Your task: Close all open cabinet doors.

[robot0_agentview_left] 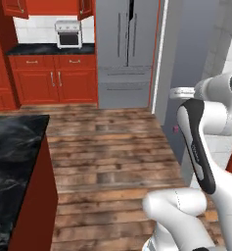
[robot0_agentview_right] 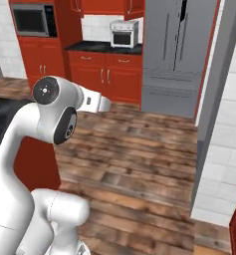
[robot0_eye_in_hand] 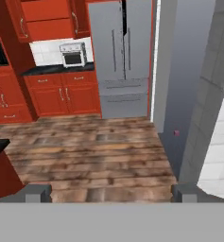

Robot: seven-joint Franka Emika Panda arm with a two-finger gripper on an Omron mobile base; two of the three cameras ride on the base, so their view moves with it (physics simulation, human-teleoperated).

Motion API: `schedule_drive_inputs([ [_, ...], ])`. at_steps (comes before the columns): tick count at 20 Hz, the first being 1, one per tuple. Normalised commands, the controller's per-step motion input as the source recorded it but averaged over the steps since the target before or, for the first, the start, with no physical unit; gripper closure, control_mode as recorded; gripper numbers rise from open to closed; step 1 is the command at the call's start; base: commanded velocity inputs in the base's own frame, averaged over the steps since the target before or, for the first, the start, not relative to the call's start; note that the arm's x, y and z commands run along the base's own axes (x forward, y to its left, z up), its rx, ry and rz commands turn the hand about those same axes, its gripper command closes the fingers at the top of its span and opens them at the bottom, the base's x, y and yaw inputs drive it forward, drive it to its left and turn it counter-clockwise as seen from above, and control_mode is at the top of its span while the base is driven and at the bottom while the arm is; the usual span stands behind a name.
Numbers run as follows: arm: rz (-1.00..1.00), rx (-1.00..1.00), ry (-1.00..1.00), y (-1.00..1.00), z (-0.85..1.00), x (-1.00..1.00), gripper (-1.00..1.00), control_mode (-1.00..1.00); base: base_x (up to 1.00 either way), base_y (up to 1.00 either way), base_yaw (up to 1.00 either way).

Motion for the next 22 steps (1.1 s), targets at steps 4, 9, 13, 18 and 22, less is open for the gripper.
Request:
schedule_drive_inputs([
  [4, 0.0, 0.0, 0.0, 0.0, 0.0, 0.0, -1.0, 1.0, 1.0, -0.53, 0.19],
  [9, 0.0, 0.0, 0.0, 0.0, 0.0, 0.0, -1.0, 1.0, 1.0, -0.29, 0.16],
  [13, 0.0, 0.0, 0.0, 0.0, 0.0, 0.0, -1.0, 1.0, 1.0, -0.13, 0.16],
  [18, 0.0, 0.0, 0.0, 0.0, 0.0, 0.0, -1.0, 1.0, 1.0, -0.1, 0.15],
  [22, 0.0, 0.0, 0.0, 0.0, 0.0, 0.0, -1.0, 1.0, 1.0, -0.06, 0.13],
])
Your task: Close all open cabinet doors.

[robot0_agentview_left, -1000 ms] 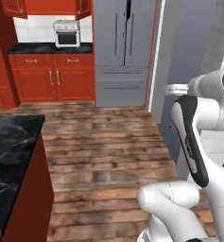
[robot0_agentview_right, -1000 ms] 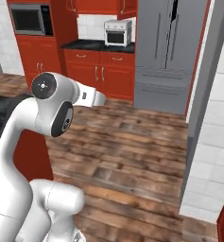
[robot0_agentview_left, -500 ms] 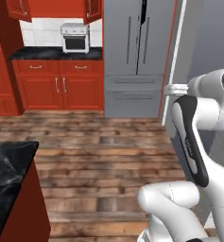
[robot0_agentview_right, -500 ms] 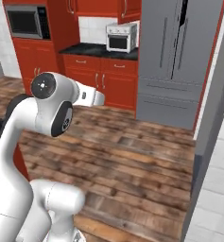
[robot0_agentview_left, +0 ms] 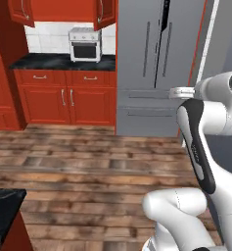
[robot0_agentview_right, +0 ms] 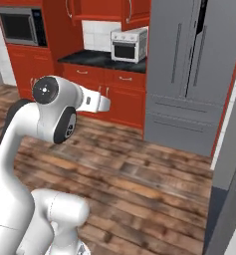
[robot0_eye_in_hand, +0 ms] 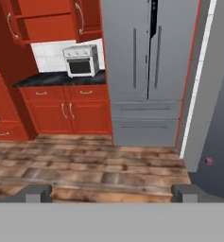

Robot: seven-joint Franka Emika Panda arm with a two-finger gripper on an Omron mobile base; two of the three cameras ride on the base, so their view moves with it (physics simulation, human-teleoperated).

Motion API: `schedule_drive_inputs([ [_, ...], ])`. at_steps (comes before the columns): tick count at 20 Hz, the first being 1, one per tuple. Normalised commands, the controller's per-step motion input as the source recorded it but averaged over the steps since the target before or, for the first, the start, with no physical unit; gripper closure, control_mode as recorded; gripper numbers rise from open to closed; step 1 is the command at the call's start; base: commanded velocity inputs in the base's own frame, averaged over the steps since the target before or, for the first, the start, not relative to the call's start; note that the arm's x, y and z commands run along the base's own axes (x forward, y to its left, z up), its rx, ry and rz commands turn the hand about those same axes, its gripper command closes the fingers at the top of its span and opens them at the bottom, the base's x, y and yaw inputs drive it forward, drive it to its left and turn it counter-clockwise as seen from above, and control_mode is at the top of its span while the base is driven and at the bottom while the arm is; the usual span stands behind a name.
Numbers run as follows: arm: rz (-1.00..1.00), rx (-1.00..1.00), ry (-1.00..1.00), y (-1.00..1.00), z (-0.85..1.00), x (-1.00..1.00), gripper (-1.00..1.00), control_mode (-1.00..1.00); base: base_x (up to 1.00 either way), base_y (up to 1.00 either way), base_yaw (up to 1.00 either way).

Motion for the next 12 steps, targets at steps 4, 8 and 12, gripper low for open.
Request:
schedule_drive_inputs([
  [4, 0.0, 0.0, 0.0, 0.0, 0.0, 0.0, -1.0, 1.0, 1.0, -0.03, 0.12],
  [8, 0.0, 0.0, 0.0, 0.0, 0.0, 0.0, -1.0, 1.0, 1.0, 0.0, 0.11],
  [12, 0.0, 0.0, 0.0, 0.0, 0.0, 0.0, -1.0, 1.0, 1.0, 0.0, 0.09],
])
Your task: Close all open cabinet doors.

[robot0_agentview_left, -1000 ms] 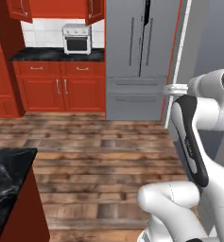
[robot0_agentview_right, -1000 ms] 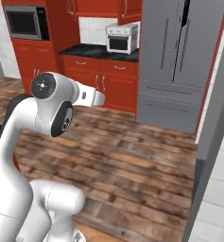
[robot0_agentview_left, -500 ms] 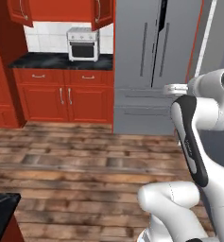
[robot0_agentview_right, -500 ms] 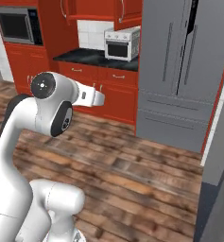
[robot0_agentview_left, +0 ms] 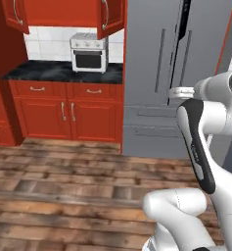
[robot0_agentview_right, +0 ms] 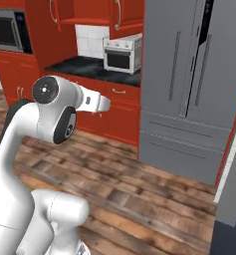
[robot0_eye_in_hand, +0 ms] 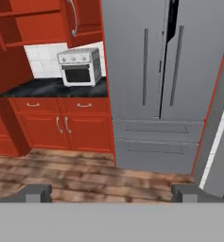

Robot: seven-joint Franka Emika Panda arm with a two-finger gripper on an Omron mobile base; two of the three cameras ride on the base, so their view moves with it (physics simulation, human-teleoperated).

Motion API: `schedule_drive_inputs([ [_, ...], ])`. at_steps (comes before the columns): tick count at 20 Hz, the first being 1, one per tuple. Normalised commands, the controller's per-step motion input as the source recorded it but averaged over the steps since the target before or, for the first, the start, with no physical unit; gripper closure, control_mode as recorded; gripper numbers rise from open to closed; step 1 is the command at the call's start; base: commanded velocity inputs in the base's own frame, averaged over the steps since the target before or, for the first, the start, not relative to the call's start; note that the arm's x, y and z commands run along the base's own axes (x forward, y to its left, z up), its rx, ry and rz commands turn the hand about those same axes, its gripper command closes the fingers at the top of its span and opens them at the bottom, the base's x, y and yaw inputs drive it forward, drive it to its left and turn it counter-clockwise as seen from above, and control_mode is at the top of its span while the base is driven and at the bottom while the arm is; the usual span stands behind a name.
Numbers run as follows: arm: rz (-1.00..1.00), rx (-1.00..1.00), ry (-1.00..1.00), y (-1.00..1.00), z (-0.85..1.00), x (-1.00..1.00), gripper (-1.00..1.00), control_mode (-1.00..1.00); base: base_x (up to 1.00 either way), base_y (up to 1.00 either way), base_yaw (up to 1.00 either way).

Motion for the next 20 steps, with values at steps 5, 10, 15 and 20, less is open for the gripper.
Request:
schedule_drive_inputs([
  [5, 0.0, 0.0, 0.0, 0.0, 0.0, 0.0, -1.0, 1.0, 1.0, 0.13, 0.02],
  [10, 0.0, 0.0, 0.0, 0.0, 0.0, 0.0, -1.0, 1.0, 1.0, 0.4, 0.0],
  [15, 0.0, 0.0, 0.0, 0.0, 0.0, 0.0, -1.0, 1.0, 1.0, 0.57, 0.0],
  [20, 0.0, 0.0, 0.0, 0.0, 0.0, 0.0, -1.0, 1.0, 0.85, 0.69, -0.01],
])
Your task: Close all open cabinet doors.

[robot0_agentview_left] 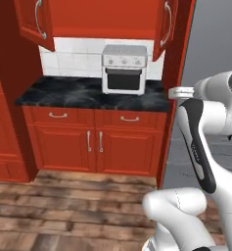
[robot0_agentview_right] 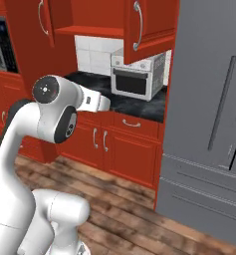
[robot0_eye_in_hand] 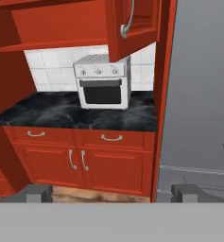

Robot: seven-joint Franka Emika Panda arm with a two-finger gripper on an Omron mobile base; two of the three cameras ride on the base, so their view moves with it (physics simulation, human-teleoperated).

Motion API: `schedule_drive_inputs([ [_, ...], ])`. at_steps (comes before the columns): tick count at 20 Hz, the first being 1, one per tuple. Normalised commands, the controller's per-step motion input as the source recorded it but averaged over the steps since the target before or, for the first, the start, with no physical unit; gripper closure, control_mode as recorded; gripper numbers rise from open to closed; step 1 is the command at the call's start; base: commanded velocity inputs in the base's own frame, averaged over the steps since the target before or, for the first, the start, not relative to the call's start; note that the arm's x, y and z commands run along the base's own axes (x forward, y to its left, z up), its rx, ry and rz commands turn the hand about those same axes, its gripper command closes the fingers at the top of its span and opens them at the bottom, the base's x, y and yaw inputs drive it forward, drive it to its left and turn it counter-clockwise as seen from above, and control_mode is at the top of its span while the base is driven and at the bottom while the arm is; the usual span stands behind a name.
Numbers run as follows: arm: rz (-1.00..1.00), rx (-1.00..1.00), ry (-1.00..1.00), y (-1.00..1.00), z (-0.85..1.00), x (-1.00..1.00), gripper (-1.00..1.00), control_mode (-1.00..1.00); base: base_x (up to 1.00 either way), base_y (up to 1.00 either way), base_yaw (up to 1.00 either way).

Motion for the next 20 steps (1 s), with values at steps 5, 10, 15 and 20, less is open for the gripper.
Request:
schedule_drive_inputs([
  [5, 0.0, 0.0, 0.0, 0.0, 0.0, 0.0, -1.0, 1.0, 0.64, 0.69, -0.07],
  [10, 0.0, 0.0, 0.0, 0.0, 0.0, 0.0, -1.0, 1.0, 0.57, 0.59, -0.15],
  [15, 0.0, 0.0, 0.0, 0.0, 0.0, 0.0, -1.0, 1.0, 0.69, 0.38, -0.21],
  [20, 0.0, 0.0, 0.0, 0.0, 0.0, 0.0, -1.0, 1.0, 0.86, 0.34, -0.26],
])
